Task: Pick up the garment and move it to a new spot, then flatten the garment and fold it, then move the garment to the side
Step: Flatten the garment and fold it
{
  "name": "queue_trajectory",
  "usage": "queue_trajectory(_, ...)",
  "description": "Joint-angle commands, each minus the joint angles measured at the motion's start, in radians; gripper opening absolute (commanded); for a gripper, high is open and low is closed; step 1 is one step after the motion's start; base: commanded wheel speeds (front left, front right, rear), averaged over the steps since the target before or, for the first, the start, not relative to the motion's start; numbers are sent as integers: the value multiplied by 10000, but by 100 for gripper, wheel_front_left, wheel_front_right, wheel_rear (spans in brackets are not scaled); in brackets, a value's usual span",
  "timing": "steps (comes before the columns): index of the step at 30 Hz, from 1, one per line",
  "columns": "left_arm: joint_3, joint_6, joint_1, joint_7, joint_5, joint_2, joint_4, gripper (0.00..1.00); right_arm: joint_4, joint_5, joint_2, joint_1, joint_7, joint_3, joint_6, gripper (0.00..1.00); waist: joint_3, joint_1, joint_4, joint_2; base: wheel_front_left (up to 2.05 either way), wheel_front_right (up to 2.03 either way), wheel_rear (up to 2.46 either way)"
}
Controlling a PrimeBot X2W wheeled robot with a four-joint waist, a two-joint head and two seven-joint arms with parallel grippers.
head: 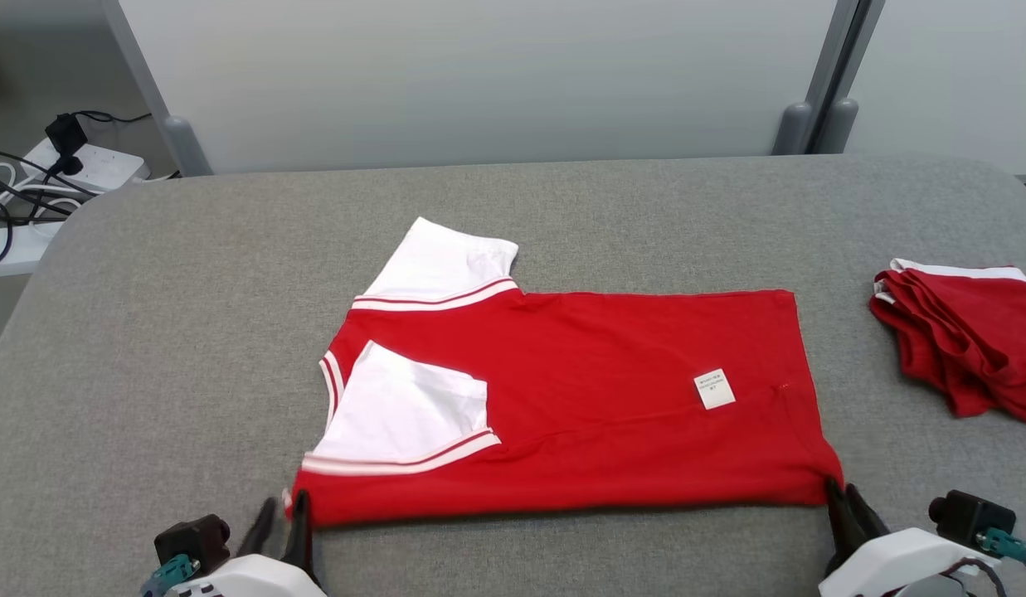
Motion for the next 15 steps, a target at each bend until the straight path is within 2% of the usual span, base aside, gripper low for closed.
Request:
queue_trajectory(1,322,169,-107,-61,257,277,-215,100,-98,34,-307,-201,-54,199,39,100,38,0,12,-1,0,0,0)
queue_trajectory(7,624,732,-119,-61,932,277,-842,100,-327,-518,-765,-474,-61,-602,39,100,158,0,60,-1,0,0,0)
queue_trajectory(11,718,753,-135,-61,1172,277,-1390,100,-1024,-1673,-757,-555,-62,-1539,39,100,199,0,64,-1,0,0,0)
queue_trajectory(15,644,669,-280,-61,1357,277,-1965,100,-1790,-2845,-463,-664,-63,-2307,39,100,318,0,74,-1,0,0,0)
